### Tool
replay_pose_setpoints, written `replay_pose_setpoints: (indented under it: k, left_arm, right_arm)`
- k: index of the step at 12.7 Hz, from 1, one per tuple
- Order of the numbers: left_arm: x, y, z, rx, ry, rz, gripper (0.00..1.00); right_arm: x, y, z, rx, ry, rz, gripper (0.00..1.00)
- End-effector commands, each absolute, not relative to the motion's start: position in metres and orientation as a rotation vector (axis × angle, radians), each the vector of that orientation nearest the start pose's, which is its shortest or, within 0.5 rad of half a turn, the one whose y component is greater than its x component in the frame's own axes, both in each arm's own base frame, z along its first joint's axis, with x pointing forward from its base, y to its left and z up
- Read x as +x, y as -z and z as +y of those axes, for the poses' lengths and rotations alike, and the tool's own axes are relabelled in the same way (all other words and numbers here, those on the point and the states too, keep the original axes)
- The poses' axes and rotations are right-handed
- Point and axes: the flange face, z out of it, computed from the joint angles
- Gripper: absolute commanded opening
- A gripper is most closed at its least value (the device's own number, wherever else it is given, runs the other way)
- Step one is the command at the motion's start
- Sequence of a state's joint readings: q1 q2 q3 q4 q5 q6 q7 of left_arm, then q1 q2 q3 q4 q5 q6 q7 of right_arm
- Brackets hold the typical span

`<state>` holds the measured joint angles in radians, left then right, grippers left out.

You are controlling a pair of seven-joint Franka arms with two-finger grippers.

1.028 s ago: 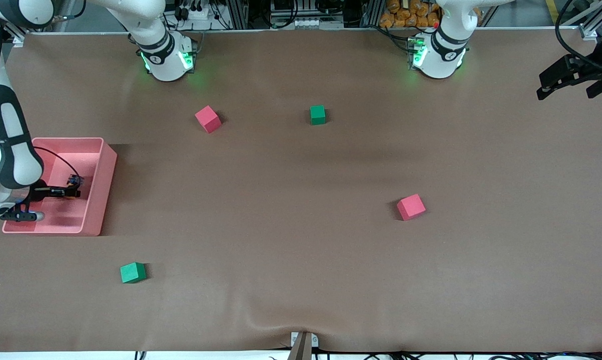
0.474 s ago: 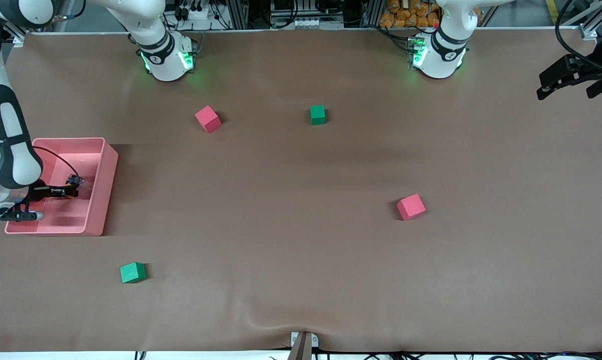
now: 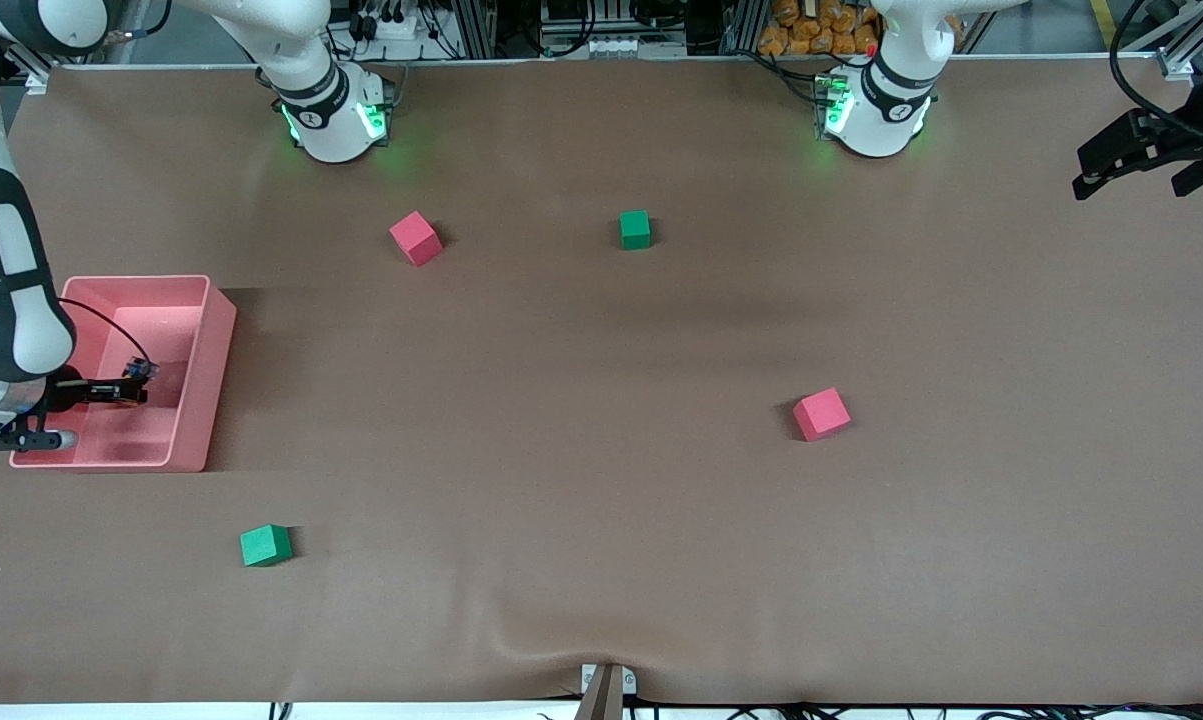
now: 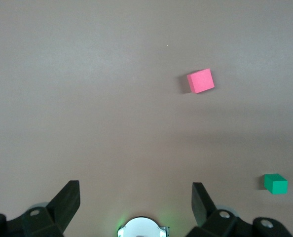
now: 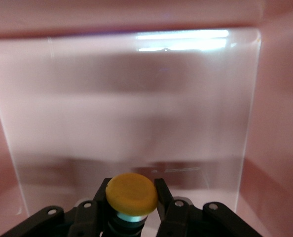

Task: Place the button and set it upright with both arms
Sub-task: 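Close the right gripper on the button's black body and lift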

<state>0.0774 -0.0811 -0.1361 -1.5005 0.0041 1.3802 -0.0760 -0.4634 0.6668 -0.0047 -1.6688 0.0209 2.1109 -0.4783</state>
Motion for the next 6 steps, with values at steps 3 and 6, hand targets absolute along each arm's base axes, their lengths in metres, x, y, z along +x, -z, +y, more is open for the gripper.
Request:
replay_pose_setpoints:
  k: [3,6]
  left_arm:
    - [0.506,-0.686,-0.031,-3.132,-0.070,-0.005,1.00]
    - [0.508,-0.680,-0.033,-3.138,-0.090,0.000,1.00]
  right_arm:
    - [0.621,-0.272,-0.273,-2.980,-0.401,-0.052,0.00]
    - [0.644,-0.318,-0.238,-2.997,-0.488,-0.044,0.00]
